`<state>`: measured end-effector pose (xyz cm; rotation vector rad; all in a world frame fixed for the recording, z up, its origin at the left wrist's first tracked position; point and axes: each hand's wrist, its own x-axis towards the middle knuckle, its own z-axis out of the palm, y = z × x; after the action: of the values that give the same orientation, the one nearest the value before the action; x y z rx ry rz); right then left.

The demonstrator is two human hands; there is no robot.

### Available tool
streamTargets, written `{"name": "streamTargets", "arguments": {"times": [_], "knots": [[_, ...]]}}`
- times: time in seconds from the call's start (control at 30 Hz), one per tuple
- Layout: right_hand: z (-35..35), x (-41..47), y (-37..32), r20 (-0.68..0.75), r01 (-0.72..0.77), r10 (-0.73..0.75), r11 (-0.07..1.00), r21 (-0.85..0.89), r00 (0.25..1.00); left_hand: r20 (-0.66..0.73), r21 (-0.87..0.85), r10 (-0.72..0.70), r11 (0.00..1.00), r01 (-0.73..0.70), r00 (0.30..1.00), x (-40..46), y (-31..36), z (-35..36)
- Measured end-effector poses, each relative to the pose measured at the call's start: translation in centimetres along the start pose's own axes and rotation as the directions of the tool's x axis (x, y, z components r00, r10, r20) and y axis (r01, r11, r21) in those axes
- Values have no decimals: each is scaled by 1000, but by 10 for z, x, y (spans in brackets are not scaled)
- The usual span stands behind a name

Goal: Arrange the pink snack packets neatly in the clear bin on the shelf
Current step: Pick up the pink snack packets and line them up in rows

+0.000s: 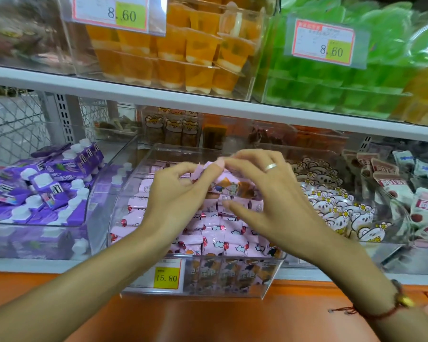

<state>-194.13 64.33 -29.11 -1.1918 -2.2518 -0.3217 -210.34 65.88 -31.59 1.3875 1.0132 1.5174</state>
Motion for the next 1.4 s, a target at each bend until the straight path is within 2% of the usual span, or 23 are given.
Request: {"name": "streamTargets", "arguments": {"times": [0.1,0.17,0.23,0.3,0.33,0.4,0.43,0.47,0.53,0.6,0.67,0.77,0.9,1.07,1.2,1.4], "knots": [[-2,3,4,-84,9,-7,1000,22,996,66,11,36,999,-37,997,-3,3,2],[-8,5,12,-178,-90,124,978,190,976,128,75,17,997,-27,992,-3,0,3],[-13,7,24,-241,-214,327,892,399,914,243,266,9,961,-75,970,-4,-6,1],[-15,6,36,-209,-298,450,809,506,868,423,511,-7,828,-232,906,-7,-14,-3],[-14,4,41,-179,-322,468,793,516,865,510,606,-9,713,-352,860,-8,-18,-5],[-11,-1,44,-145,-335,438,827,450,887,640,688,-21,460,-561,768,-7,-25,-7],[-9,-3,44,-132,-321,396,865,386,909,672,692,-44,392,-606,739,-6,-27,-8],[-6,-5,44,-108,-291,339,903,316,935,684,695,-70,367,-619,726,-5,-28,-9],[-3,-6,42,-10,-244,251,950,194,968,691,693,-90,363,-622,717,-2,-30,-10],[-5,-5,41,80,-251,245,965,77,966,694,689,-79,361,-629,715,-1,-31,-10],[-11,-3,43,77,-249,252,967,-42,965,695,688,-80,366,-627,715,-1,-33,-10],[-22,-1,41,52,-259,265,960,-105,963,689,690,-89,382,-615,719,-1,-34,-10],[-28,6,38,89,-166,200,942,-291,976,688,691,-95,387,-610,719,-1,-34,-10],[-19,6,37,71,-156,182,947,-282,981,682,697,-100,389,-602,724,-1,-33,-10],[-15,1,45,239,-148,242,923,-355,940,682,697,-106,394,-599,724,-1,-32,-10],[-5,-8,45,425,25,148,927,-374,893,677,695,-96,408,-592,729,1,-31,-10]]}}
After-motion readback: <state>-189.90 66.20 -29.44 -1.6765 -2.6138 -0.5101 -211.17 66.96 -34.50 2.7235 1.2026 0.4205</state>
